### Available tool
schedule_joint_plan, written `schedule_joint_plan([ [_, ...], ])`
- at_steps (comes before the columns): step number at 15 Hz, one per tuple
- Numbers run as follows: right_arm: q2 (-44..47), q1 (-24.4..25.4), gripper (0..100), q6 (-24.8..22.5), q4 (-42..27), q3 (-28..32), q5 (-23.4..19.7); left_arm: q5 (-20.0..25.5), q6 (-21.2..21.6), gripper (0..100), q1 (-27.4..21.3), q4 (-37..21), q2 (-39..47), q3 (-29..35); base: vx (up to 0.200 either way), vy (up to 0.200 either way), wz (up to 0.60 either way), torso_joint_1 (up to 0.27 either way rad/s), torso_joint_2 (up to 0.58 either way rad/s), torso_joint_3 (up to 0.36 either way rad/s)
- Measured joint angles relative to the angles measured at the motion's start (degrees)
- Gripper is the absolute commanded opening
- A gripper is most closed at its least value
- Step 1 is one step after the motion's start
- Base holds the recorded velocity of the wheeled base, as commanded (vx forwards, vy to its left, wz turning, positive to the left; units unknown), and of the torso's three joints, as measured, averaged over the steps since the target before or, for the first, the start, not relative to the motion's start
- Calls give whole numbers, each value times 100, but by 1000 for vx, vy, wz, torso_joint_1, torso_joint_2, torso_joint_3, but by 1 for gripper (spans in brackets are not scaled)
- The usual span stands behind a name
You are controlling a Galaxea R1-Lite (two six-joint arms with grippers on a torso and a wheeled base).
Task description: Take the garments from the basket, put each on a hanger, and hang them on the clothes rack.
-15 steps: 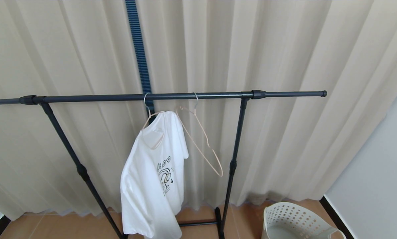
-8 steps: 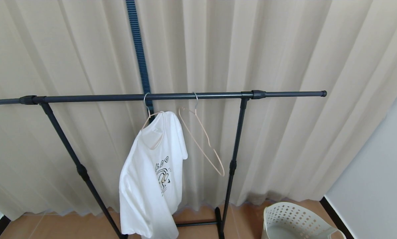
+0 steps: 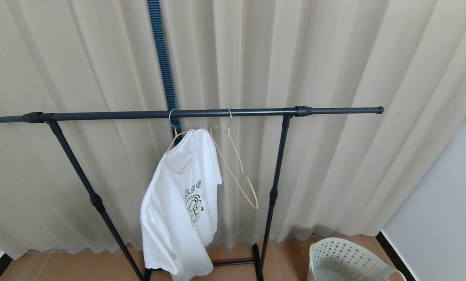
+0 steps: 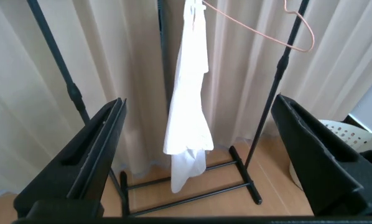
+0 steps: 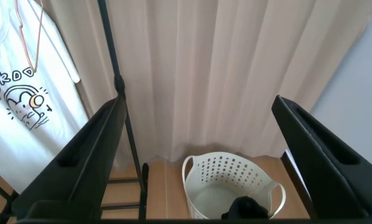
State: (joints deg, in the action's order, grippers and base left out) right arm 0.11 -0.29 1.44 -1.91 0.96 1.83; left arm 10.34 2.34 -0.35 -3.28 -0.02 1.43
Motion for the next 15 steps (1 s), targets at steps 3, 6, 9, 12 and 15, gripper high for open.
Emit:
schedule_joint_plan([
  [3, -9, 2, 100, 17, 0, 2, 2, 9, -23, 100, -5, 0, -2, 5, 0, 0, 0, -75, 169, 94],
  [6, -11, 5, 100, 15, -2, 2, 0, 11, -24, 100, -9, 0, -5, 6, 0, 0, 0, -136, 325, 170],
  [9, -11, 2, 100, 12, 0, 0, 0, 6, -34, 100, -9, 0, -5, 9, 0, 0, 0, -155, 338, 186],
  [12, -11, 2, 100, 12, -2, 0, 2, 4, -27, 100, -9, 2, -5, 9, 0, 0, 0, -145, 342, 196],
  [15, -13, 2, 100, 12, 0, 0, 2, 4, -32, 100, -9, 5, -5, 6, 0, 0, 0, -149, 341, 194],
])
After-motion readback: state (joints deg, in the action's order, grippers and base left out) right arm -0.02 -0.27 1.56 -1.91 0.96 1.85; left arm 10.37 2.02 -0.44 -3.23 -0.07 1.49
